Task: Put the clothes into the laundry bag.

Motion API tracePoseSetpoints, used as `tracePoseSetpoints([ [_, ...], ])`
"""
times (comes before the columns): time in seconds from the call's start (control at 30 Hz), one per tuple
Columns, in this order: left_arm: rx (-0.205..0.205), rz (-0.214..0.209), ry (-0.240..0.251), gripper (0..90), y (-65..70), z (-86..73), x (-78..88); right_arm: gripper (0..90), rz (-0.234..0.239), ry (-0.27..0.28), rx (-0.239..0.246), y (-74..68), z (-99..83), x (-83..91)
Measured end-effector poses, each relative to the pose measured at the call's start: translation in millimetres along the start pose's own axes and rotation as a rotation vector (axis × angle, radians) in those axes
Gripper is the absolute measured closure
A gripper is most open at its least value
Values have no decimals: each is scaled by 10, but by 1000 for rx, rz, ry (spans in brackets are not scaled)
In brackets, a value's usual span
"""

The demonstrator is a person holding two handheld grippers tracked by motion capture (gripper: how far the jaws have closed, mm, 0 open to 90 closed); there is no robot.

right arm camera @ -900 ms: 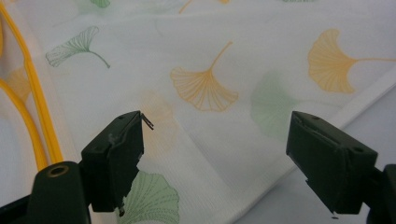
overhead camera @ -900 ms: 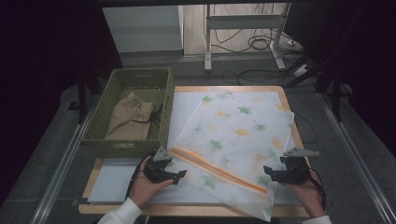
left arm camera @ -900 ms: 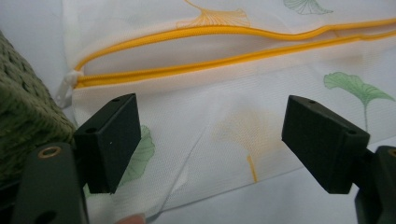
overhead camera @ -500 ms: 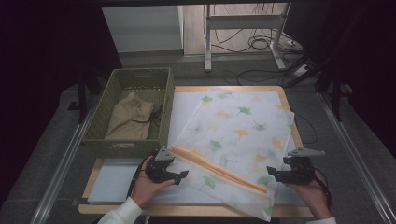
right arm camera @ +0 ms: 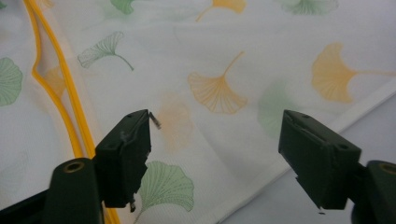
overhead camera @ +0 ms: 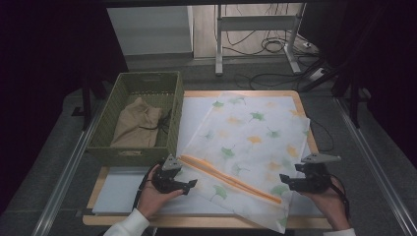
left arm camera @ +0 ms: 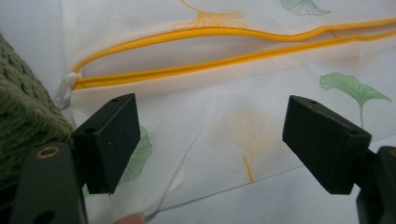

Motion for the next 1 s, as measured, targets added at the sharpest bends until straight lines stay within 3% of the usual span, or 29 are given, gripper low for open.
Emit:
tracePoseSetpoints([
  [0.4, 10, -3, 7, 191, -27, 13, 22, 294, 69, -45, 32, -142, 247, -23],
  [0.8, 10, -5, 13, 191, -5, 23, 37, 325, 84, -61, 85, -246, 421, -62],
  [1.0, 27, -27, 15, 191, 15, 20, 42, 329, 107, -97, 122, -375, 522, -217],
])
Point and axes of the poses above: each handheld gripper's, and its own axes: x roughly backward along the jaws, z roughly out of its top, y roughly to its right, the point moved 9 cm from there along -x, roughly forward along the jaws, and after that the axes turned 6 degrees about x, right-handed, at the moved point
